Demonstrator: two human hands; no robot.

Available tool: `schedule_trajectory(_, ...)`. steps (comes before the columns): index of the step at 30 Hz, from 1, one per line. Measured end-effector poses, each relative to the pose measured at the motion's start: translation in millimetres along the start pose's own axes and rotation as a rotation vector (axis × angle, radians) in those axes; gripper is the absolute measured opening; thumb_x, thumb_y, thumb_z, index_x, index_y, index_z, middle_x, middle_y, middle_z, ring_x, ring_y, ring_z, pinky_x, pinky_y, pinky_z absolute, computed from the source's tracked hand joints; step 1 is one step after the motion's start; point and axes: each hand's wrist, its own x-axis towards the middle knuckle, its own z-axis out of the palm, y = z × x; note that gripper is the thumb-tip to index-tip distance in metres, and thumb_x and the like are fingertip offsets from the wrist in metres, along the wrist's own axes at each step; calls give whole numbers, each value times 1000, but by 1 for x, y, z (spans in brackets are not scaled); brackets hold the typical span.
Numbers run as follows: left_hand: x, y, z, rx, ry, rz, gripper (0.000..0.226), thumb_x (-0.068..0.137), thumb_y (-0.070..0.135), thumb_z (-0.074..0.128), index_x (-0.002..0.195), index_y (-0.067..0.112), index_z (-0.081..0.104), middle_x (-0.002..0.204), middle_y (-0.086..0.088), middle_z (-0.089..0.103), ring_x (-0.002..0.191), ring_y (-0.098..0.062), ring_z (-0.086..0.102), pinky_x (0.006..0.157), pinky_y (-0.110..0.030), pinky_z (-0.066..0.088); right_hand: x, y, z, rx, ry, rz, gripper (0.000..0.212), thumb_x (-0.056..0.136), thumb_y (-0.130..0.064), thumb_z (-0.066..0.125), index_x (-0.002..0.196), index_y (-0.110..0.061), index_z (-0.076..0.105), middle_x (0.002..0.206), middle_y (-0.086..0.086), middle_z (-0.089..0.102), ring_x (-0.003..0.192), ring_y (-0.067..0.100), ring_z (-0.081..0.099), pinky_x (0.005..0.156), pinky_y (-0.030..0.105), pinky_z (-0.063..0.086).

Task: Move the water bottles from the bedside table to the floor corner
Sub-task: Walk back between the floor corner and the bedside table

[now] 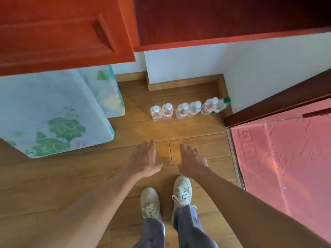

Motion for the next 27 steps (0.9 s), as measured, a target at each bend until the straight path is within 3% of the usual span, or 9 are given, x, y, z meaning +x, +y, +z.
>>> schedule_trajectory(7, -121, 39, -83, 130, 15, 34, 78, 88, 50, 55, 146, 10, 18, 139, -13, 38, 125, -30, 43, 100, -43, 44, -138, -24, -78, 3, 110, -43, 64, 88, -18, 53, 145, -19, 23, 138, 6, 43, 124, 28, 44, 93, 43, 48)
schedule_trajectory(12, -187, 50, -123, 105, 114, 71, 69, 87, 50, 57, 136, 8, 33, 134, -15, 43, 120, -31, 46, 94, -42, 48, -211, -38, -117, 46, 165, -71, 68, 92, -24, 53, 150, -18, 18, 146, 8, 37, 130, 29, 41, 99, 44, 46)
schedule_trajectory(19, -246, 56, -148, 126, 215, 103, 64, 86, 49, 57, 130, 6, 38, 131, -16, 46, 116, -31, 49, 91, -44, 49, -282, -36, -131, 135, 301, -110, 65, 91, -22, 54, 148, -18, 23, 146, 7, 37, 128, 28, 41, 98, 45, 46)
schedule_trajectory(27, -263, 81, -149, 165, 219, 154, 64, 87, 44, 56, 135, 6, 37, 129, -14, 46, 115, -30, 49, 93, -44, 46, -313, -12, -118, 29, 288, -136, 68, 91, -24, 52, 152, -17, 21, 148, 6, 35, 130, 28, 39, 101, 43, 44)
